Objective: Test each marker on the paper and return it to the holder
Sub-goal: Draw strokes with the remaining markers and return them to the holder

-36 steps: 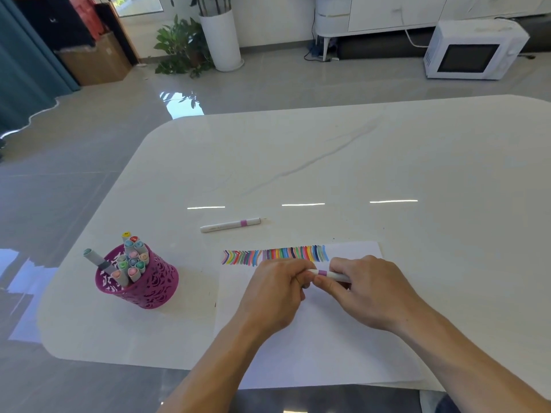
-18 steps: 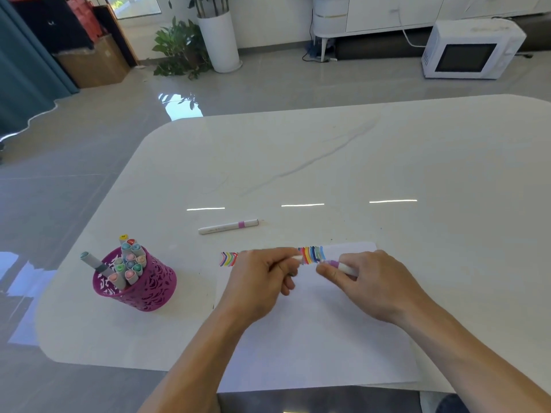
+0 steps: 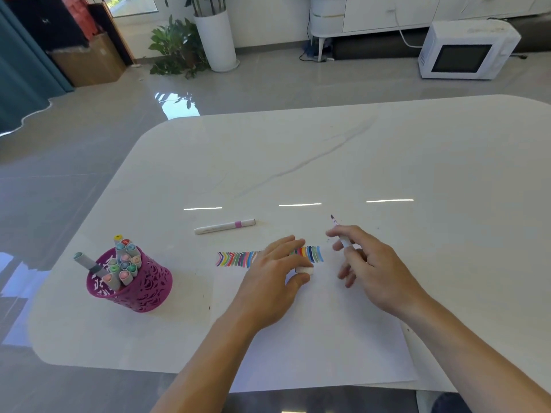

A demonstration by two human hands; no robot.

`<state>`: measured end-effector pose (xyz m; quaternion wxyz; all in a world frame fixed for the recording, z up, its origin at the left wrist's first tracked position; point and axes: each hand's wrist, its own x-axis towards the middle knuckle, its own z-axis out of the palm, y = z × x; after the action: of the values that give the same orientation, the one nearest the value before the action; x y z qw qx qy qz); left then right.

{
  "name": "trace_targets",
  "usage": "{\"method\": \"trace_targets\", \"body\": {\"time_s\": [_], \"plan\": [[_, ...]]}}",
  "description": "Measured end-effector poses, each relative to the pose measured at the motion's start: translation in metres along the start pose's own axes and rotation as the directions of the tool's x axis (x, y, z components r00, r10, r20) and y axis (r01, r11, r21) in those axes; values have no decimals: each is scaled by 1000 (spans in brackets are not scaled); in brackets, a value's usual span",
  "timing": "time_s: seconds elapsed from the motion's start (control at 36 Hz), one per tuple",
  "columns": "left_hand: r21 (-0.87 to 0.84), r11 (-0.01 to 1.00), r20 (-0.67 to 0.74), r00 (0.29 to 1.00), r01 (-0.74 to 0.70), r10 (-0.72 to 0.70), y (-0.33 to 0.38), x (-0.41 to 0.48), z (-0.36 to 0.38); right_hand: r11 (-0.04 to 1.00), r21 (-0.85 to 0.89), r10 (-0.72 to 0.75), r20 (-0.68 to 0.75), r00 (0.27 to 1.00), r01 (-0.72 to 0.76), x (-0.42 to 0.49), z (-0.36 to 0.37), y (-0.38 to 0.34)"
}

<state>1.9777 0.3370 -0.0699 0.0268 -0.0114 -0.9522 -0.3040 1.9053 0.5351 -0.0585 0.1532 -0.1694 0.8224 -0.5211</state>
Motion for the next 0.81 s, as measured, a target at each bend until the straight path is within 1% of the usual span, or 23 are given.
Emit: {"method": "trace_targets", "body": {"time_s": [0.06, 0.11, 0.17, 0.25, 0.31, 0.39, 0.5, 0.61, 0.81], "plan": [[10, 999, 16, 999, -38, 38, 1, 1, 4, 997, 76, 18, -5, 1000, -18, 0, 1, 0], [11, 998, 29, 998, -58, 58, 1, 1, 7, 994, 106, 11, -4, 1000, -11, 0, 0, 1], [14, 998, 37, 997, -69, 68, 1, 0, 9, 997, 70, -12, -4, 1000, 13, 0, -1, 4], [24, 997, 52, 996, -68, 67, 1, -1, 9, 999, 31, -7, 8, 1000, 7, 2, 1, 10], [22, 997, 58, 996, -68, 66, 0, -1, 8, 997, 78, 20, -10, 1000, -19, 3, 4, 9], [29, 996, 64, 995, -79, 77, 0, -2, 8, 974, 213, 82, -21, 996, -76, 2, 9, 8], [42, 994, 60, 993, -103, 100, -1, -2, 7, 955, 289, 92, -66, 994, -69, 1, 12, 13], [56, 991, 49, 992, -119, 117, -2, -2, 8, 958, 273, 119, -118, 986, -83, 2, 14, 16], [51, 990, 52, 991, -129, 127, -6, -2, 11, 972, 216, 120, -131, 984, -90, 3, 18, 20]]}}
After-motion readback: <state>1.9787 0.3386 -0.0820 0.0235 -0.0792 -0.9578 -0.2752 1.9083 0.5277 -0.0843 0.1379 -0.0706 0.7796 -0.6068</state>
